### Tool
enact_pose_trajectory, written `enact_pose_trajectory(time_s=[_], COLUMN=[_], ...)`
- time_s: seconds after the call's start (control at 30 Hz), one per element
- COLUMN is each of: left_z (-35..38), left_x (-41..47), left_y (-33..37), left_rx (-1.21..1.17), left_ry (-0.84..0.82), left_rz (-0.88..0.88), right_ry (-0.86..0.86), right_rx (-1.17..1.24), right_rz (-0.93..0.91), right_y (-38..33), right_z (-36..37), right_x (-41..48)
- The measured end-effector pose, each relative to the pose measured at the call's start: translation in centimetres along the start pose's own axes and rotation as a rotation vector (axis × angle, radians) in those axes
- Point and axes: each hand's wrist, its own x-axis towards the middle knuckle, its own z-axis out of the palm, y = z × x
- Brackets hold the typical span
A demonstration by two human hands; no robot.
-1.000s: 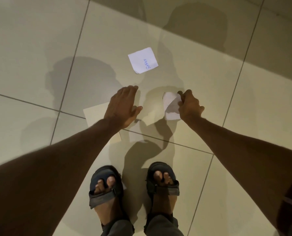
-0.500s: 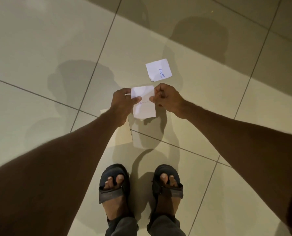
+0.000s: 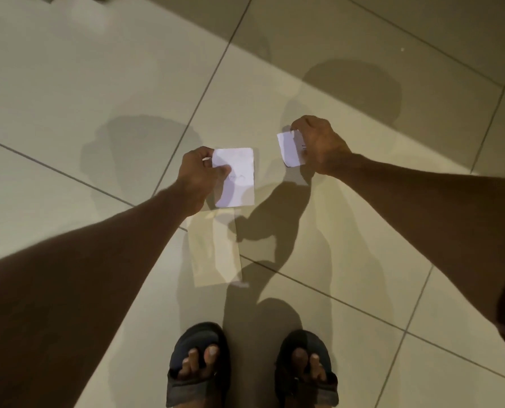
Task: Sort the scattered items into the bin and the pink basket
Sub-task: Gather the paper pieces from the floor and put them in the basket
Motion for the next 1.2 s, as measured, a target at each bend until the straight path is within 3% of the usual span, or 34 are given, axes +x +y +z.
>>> enact_pose_trajectory(time_s=[0.23,0.4,0.53,0.63,0.73,0.87,1.03,1.2], left_z=[-0.5,-0.5,-0.4,-0.6,-1.3,-2.3,-3.8,-5.6], left_x=[0.6,-0.5,-2.8,-5.6,-8.7,-12.2,-15.9,-17.3], left_y=[-0.4,-1.2,-0.9,-0.5,-0.1,1.1,2.6,2.0], left_rx=[0.044,0.043,0.011,0.006,0.021,-0.019,-0.279,-0.285], left_ry=[0.007,0.036,0.068,0.109,0.164,0.144,0.001,0.015], left_rz=[0.025,-0.016,-0.064,-0.106,-0.152,-0.160,-0.122,-0.103], right_ry=[0.012,0.071,0.073,0.124,0.076,-0.033,-0.110,-0.156], right_rx=[-0.175,-0.203,0.243,0.760,1.087,1.226,1.219,1.186], right_rz=[0.002,0.119,0.284,0.430,0.442,0.401,0.346,0.257], right_y=[0.0,0.5,0.4,-1.8,-4.7,-8.4,-12.3,-15.6], right_z=[0.5,1.9,1.9,1.0,0.0,-1.5,-1.7,-0.7], right_x=[0.8,-0.2,-2.7,-5.9,-9.1,-12.0,-14.0,-14.5])
